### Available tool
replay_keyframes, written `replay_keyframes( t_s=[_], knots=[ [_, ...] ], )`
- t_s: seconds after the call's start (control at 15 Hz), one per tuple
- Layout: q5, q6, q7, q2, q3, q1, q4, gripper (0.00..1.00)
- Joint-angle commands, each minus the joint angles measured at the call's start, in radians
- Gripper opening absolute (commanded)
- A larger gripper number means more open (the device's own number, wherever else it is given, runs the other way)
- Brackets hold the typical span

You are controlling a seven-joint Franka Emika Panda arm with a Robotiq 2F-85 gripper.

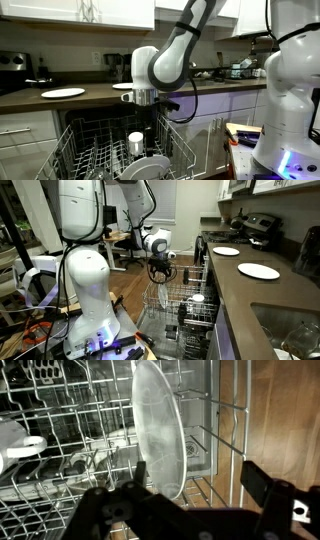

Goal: Remove the plate from the dishwasher and put it on the counter top

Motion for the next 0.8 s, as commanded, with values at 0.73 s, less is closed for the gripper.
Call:
replay_keyframes(
  t_s=[0.73],
  knots=[
    [-0.018, -0.018, -0.123, 0.101, -0.008, -0.020, 0.041, 0.47]
  ],
)
